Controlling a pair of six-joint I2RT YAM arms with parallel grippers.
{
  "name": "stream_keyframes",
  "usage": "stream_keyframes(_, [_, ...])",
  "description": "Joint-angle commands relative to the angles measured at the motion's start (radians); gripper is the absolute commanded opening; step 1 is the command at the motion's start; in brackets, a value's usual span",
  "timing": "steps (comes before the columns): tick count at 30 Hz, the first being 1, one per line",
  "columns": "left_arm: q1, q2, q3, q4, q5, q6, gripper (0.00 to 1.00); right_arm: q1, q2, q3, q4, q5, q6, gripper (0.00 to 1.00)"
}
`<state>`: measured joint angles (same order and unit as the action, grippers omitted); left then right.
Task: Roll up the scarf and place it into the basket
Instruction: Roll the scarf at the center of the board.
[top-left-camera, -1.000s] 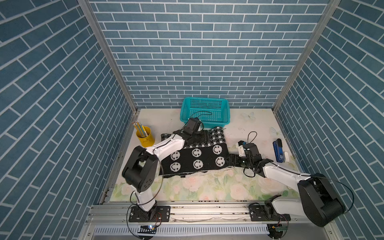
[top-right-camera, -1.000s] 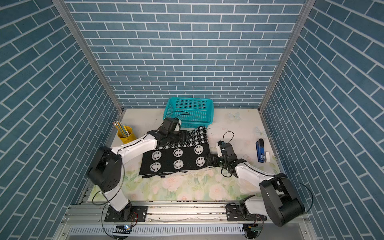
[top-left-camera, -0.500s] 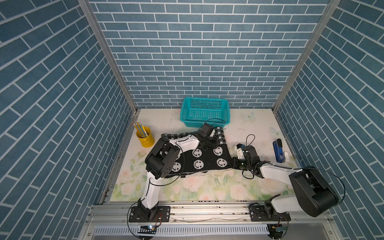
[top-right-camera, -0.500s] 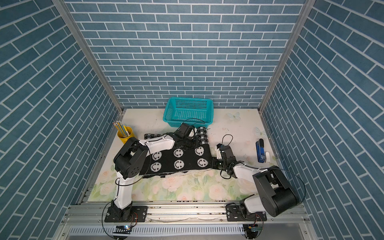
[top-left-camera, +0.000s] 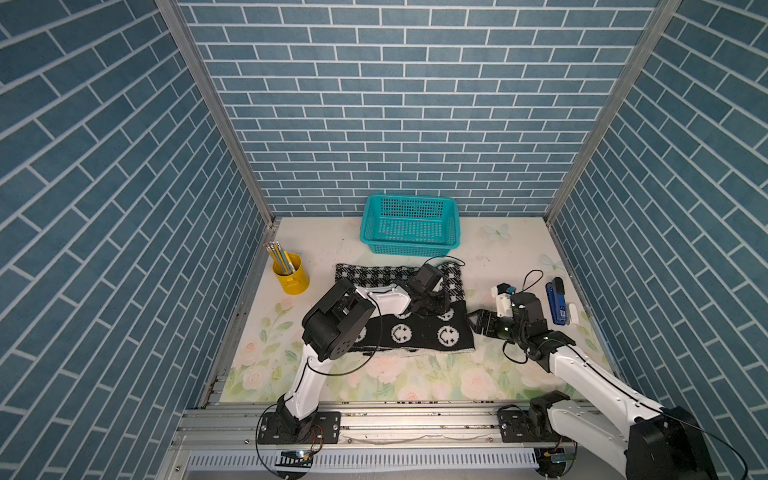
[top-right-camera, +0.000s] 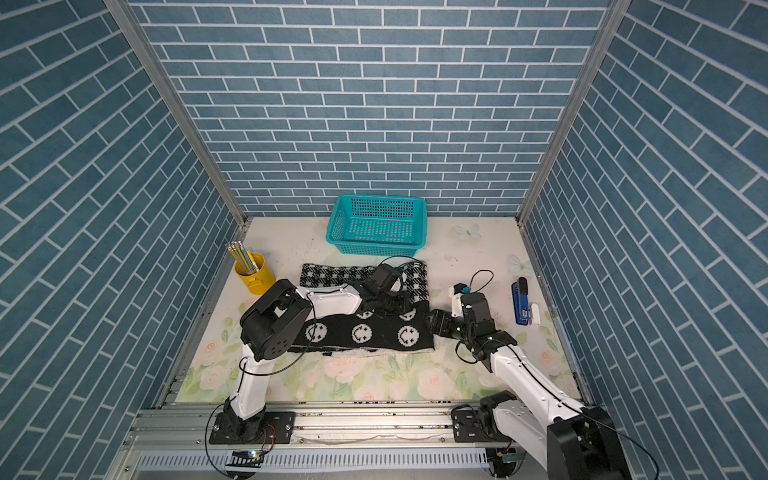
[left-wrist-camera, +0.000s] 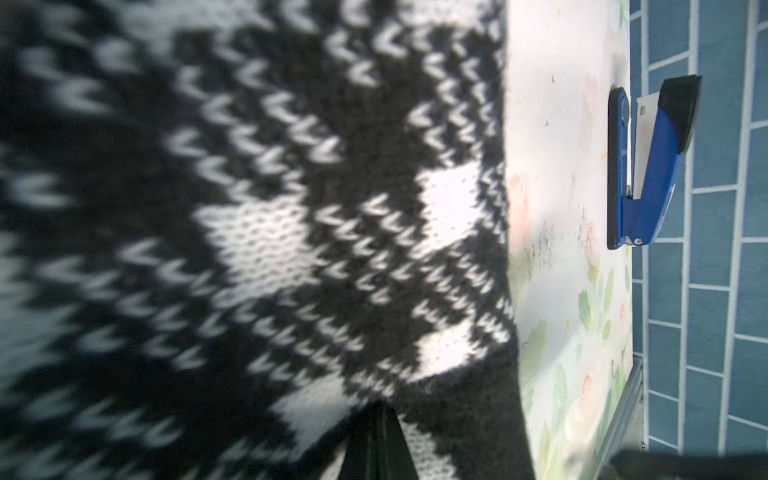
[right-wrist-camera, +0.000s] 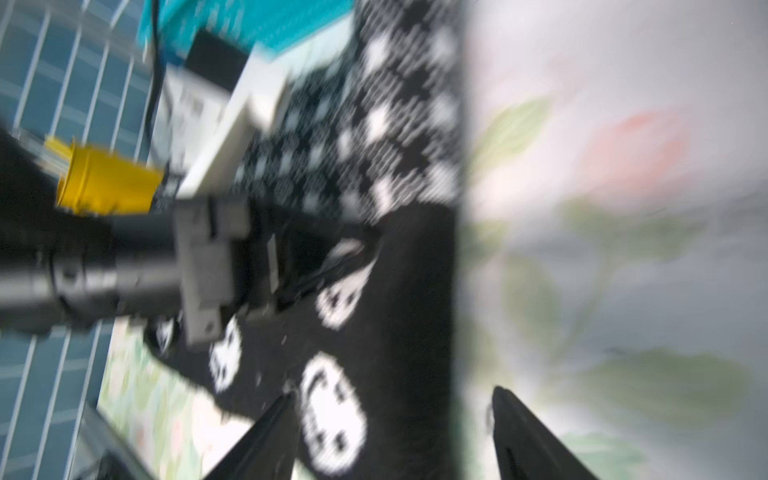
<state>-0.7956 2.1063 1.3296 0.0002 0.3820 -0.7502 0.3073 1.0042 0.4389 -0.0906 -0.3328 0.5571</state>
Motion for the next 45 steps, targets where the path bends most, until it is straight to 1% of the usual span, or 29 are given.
stream_keyframes(1, [0.025,-0.073,-0.034,-0.023,-0.039,0.0,0.0,-0.067,0.089,0.035,-0.037,0.018,-0.08,0.75])
stream_keyframes(2, [0.03,-0.086,-0.036,-0.024,-0.044,0.009,0.0,-0.082,0.128,0.043,-0.016,0.016,-0.091,0.71])
stream_keyframes(3, [0.035,-0.091,-0.031,-0.032,-0.043,0.014,0.0,-0.093,0.181,0.056,0.012,0.012,-0.105,0.64])
stream_keyframes(5, [0.039,-0.081,-0.014,-0.051,-0.037,0.025,0.0,-0.102,0.272,0.081,0.058,0.013,-0.122,0.43])
stream_keyframes(6, [0.039,-0.072,-0.006,-0.057,-0.037,0.028,0.0,-0.102,0.319,0.1,0.072,0.013,-0.129,0.29])
stream_keyframes(7, [0.039,-0.064,-0.005,-0.054,-0.028,0.027,0.0,-0.102,0.352,0.116,0.088,0.011,-0.134,0.17])
stream_keyframes(9, [0.039,-0.054,-0.009,-0.036,-0.01,0.02,0.0,-0.102,0.398,0.125,0.124,-0.006,-0.131,0.02])
stream_keyframes(10, [0.037,-0.045,-0.009,-0.031,-0.006,0.019,0.0,-0.101,0.42,0.129,0.138,-0.017,-0.131,0.0])
stream_keyframes(15, [0.03,-0.002,0.003,-0.031,0.004,0.022,0.0,-0.092,0.505,0.114,0.222,-0.081,-0.115,0.0])
stream_keyframes(20, [0.019,0.035,0.003,-0.034,0.0,0.017,0.0,-0.032,0.594,0.099,0.386,-0.182,-0.056,0.0])
stream_keyframes(23, [0.019,0.037,-0.025,-0.033,-0.027,0.005,0.0,0.006,0.611,0.094,0.504,-0.233,-0.012,0.0])
stream_keyframes(27, [0.032,0.014,-0.08,-0.009,-0.032,-0.014,0.0,0.046,0.594,0.107,0.583,-0.255,0.021,0.0])
stream_keyframes(32, [0.089,-0.098,-0.205,0.049,-0.034,-0.037,0.0,0.106,0.552,0.139,0.59,-0.247,0.035,0.0])
stream_keyframes(37, [0.157,-0.212,-0.292,0.057,-0.04,-0.015,0.0,0.168,0.586,0.191,0.58,-0.238,0.043,0.0])
stream_keyframes(40, [0.181,-0.226,-0.325,0.075,-0.02,-0.006,0.0,0.202,0.626,0.229,0.588,-0.236,0.053,0.0])
stream_keyframes(45, [0.194,-0.233,-0.374,0.137,0.017,-0.033,0.0,0.263,0.716,0.311,0.578,-0.243,0.064,0.0])
